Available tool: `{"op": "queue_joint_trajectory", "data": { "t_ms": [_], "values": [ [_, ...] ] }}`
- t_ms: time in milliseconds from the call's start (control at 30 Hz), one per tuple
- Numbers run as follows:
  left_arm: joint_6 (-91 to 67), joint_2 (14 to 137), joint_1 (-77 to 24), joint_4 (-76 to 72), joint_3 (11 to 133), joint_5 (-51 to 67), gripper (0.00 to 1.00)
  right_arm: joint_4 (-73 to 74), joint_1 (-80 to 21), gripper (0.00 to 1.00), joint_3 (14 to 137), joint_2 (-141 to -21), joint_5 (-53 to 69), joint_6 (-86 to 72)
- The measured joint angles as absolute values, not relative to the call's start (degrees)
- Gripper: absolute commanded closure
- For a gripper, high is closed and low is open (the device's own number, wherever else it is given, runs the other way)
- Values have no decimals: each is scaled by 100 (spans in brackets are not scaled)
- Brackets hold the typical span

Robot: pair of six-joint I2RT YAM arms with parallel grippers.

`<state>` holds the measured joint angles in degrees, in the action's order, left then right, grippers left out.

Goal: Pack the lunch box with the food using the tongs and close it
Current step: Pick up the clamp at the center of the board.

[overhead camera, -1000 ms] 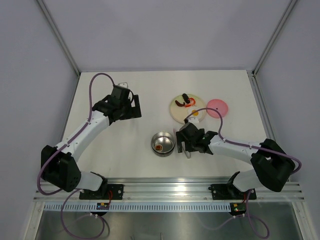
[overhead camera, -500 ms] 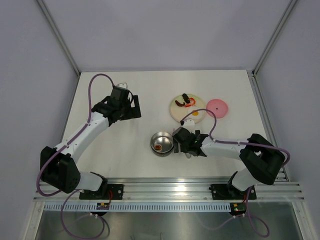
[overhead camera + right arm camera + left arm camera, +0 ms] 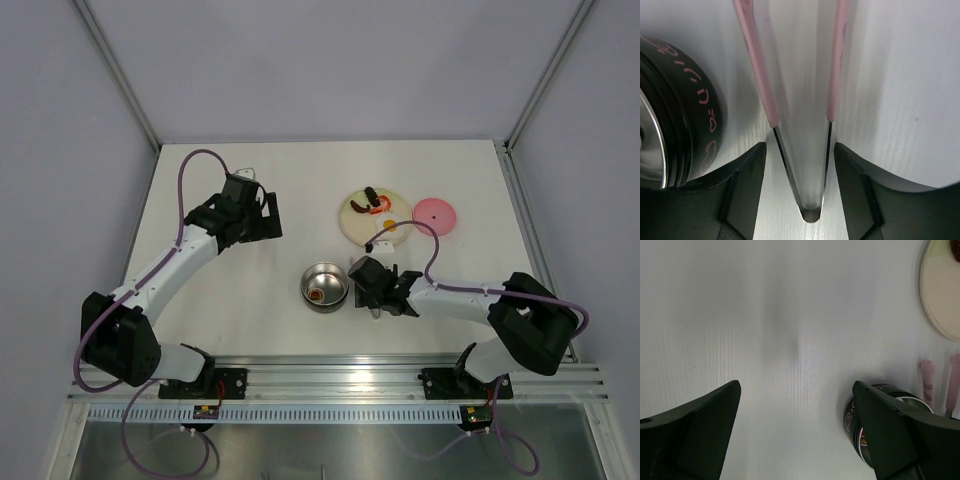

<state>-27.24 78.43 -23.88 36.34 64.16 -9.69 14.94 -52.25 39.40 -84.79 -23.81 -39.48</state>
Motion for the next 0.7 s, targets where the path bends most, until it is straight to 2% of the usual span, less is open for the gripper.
{"op": "queue_joint_trajectory", "data": {
  "t_ms": [100,167,200,233,333,367,567,700],
  "values": [
    [-2724,7843,-2388,3632,6407,-969,1,1509,-5227,33,3870,-8370,-2255,-3977],
    [-2724,7841,-2388,3621,6386,-967,1,1496,-5227,39,3817,-8309,-2217,-3994],
    [-2727,7839,-2388,3597,6355,-965,1,1490,-5227,45,3791,-8276,-2191,-3999],
    [-2727,7837,-2388,3581,6318,-961,1,1490,-5227,64,3774,-8256,-2174,-4010],
    [-2729,7837,-2388,3588,6250,-945,1,1487,-5231,94,3765,-8254,-2128,-4027],
    [-2729,7837,-2388,3592,6239,-945,1,1492,-5236,100,3771,-8243,-2123,-4036],
    [-2729,7791,-2388,3588,6235,-950,1,2202,-5229,100,3929,-7872,-1791,-3780],
    [-2727,7747,-2388,3588,6237,-952,1,3153,-4880,100,4718,-7380,-1170,-3293]
  ]
}}
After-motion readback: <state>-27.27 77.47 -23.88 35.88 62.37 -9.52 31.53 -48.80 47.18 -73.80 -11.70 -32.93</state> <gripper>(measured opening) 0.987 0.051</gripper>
